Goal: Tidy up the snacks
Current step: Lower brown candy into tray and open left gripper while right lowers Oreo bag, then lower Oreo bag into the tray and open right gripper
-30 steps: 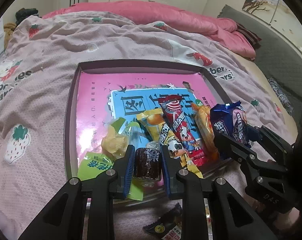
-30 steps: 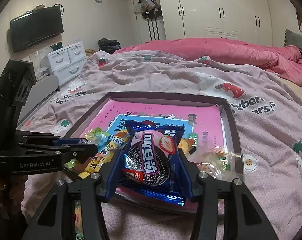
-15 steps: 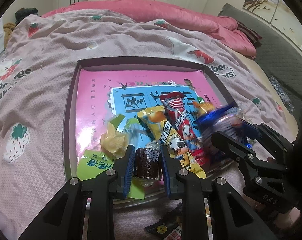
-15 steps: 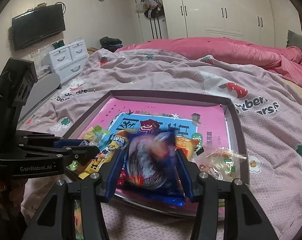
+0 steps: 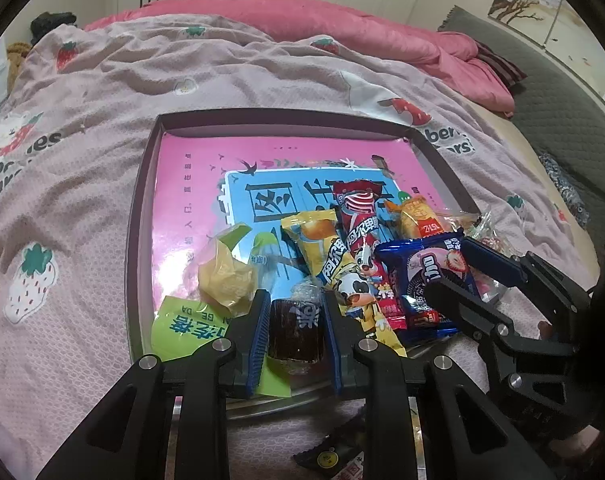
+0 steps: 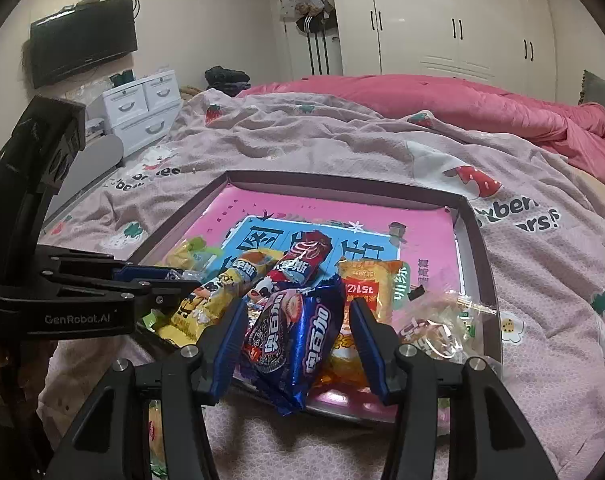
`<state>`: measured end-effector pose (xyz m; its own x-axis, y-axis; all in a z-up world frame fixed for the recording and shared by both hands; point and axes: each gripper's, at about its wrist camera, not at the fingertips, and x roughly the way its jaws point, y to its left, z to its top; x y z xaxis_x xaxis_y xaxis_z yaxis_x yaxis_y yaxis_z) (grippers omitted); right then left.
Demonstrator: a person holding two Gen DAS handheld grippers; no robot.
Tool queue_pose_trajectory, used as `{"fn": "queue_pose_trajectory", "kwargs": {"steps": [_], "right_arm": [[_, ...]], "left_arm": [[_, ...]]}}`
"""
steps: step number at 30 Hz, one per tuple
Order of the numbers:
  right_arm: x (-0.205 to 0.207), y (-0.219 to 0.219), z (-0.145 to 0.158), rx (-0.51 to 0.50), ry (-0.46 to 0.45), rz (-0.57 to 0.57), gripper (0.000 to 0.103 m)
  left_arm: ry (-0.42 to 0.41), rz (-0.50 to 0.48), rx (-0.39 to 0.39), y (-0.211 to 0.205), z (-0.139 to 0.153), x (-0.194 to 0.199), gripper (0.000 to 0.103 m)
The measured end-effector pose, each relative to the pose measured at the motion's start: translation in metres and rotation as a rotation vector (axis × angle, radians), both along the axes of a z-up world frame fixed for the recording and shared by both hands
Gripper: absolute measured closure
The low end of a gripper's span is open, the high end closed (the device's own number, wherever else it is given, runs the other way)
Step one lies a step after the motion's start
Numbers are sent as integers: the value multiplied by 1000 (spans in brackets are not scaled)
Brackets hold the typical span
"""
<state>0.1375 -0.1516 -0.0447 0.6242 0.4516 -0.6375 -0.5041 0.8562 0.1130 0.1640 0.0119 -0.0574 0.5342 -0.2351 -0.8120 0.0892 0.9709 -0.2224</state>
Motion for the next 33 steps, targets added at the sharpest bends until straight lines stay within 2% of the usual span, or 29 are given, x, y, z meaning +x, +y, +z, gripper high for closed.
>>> {"fn": "queue_pose_trajectory", "kwargs": {"steps": [13,28,33], "right_arm": [[-1,0,0,-5,3,3,50],[-4,-3,5,-3,-13,-9,50],[-5,-5,8,2,-26,-13,49]], "left_arm": [[13,3,-33,4,1,-1,75],[-1,5,-19,3,11,-4,57],[-10,10,-24,6,16,-6,55]]}}
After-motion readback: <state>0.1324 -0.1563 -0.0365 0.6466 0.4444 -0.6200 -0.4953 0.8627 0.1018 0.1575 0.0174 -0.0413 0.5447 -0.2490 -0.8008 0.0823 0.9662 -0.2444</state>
